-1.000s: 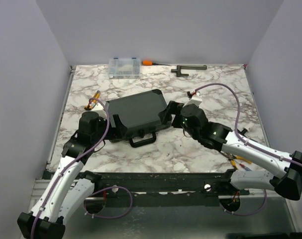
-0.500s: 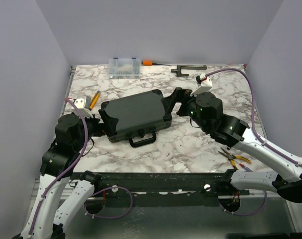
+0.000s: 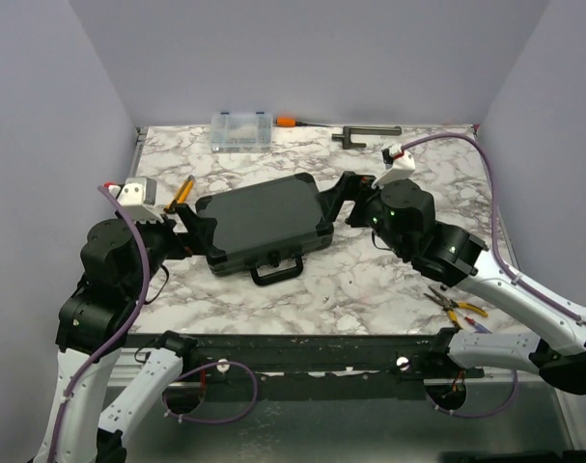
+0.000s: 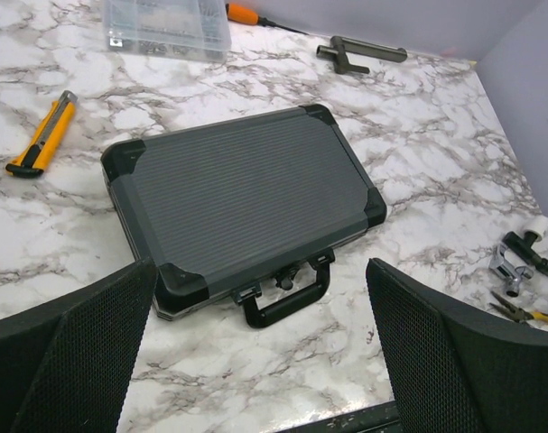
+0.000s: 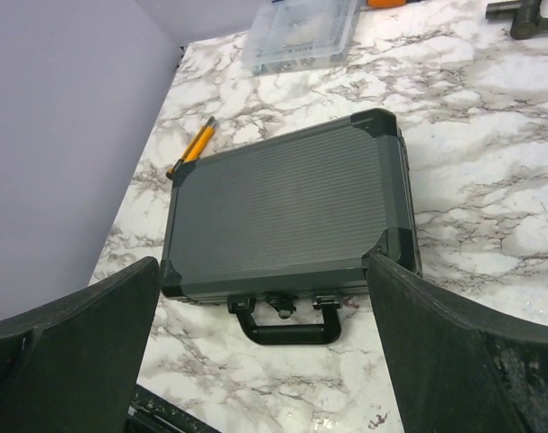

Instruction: Pack up texas hold em set

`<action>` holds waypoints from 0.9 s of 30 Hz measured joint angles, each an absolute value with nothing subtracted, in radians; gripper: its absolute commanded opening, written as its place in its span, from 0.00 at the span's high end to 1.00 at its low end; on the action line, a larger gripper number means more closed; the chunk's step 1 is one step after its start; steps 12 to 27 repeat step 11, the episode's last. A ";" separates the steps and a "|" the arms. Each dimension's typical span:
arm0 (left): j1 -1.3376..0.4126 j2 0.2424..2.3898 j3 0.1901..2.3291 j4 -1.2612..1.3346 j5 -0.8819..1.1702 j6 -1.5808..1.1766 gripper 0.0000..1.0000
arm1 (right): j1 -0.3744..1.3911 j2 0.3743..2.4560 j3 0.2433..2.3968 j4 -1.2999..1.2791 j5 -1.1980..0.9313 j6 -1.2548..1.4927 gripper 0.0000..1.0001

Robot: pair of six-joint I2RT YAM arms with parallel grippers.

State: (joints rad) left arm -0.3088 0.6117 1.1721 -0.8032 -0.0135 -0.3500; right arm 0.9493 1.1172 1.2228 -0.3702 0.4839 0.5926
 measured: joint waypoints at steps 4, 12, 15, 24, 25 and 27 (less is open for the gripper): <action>-0.309 0.615 1.172 -0.812 -0.015 -0.350 0.02 | 0.949 1.104 1.223 -0.388 0.498 0.593 0.00; -0.309 0.612 1.172 -0.820 -0.015 -0.350 0.02 | 0.949 1.091 1.223 -0.394 0.504 0.603 0.00; -0.309 0.612 1.172 -0.820 -0.015 -0.350 0.02 | 0.949 1.091 1.223 -0.394 0.504 0.603 0.00; -0.309 0.612 1.172 -0.820 -0.015 -0.350 0.02 | 0.949 1.091 1.223 -0.394 0.504 0.603 0.00; -0.309 0.612 1.172 -0.820 -0.015 -0.350 0.02 | 0.949 1.091 1.223 -0.394 0.504 0.603 0.00; -0.309 0.612 1.172 -0.820 -0.015 -0.350 0.02 | 0.949 1.091 1.223 -0.394 0.504 0.603 0.00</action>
